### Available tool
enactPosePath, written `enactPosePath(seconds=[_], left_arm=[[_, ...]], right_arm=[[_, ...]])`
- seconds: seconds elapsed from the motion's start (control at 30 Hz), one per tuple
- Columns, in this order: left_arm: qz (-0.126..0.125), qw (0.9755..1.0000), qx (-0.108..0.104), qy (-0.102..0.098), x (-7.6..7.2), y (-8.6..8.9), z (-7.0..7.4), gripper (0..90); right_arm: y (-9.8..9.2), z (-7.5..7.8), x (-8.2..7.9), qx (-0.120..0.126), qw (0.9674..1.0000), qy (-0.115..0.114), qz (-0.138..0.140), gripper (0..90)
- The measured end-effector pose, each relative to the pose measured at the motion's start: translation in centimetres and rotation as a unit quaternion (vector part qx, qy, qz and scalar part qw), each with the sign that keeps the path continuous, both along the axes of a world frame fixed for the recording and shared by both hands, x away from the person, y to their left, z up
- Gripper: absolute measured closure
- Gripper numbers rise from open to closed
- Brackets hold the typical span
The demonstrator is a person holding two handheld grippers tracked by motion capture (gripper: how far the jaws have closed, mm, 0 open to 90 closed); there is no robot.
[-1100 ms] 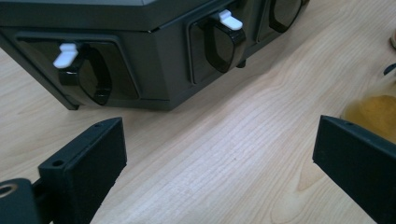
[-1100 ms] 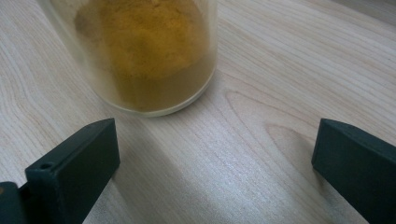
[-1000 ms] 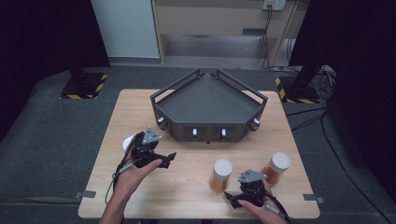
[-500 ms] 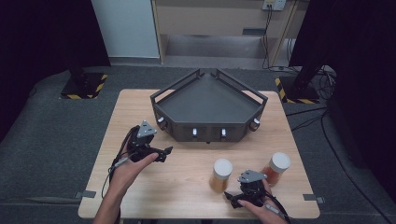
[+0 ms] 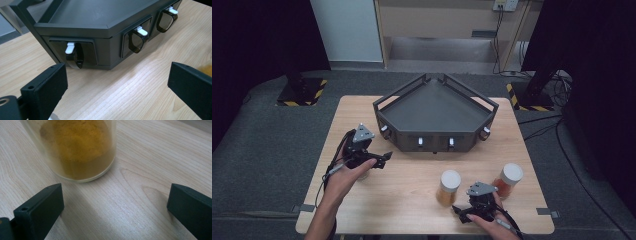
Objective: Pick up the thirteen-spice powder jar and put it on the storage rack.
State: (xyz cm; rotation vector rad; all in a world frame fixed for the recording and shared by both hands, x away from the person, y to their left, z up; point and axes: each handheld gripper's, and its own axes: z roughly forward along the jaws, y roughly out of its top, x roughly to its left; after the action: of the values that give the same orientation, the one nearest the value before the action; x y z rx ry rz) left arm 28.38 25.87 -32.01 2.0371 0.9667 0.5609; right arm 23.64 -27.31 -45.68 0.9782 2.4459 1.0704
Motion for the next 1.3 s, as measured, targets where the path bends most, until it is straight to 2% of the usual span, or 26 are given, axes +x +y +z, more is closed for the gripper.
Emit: enactPosePath(seconds=[0.7, 0.83, 1.3], left_arm=[[0.022, 0.9997, -0.005, -0.011, -0.4, 2.4, 0.1, 1.4], [0.024, 0.9995, -0.018, -0.011, -0.6, 3.2, -0.2, 1.4], [0.054, 0.9984, -0.012, -0.012, -1.2, 4.5, -1.0, 1.5]], right_arm=[[0.0, 0.0, 0.0, 0.000, 1.0000, 0.000, -0.001, 1.0], [0.0, 0.0, 0.0, 0.000, 1.0000, 0.000, -0.001, 1.0], [0.0, 0.0, 0.0, 0.000, 1.0000, 0.000, -0.001, 1.0]])
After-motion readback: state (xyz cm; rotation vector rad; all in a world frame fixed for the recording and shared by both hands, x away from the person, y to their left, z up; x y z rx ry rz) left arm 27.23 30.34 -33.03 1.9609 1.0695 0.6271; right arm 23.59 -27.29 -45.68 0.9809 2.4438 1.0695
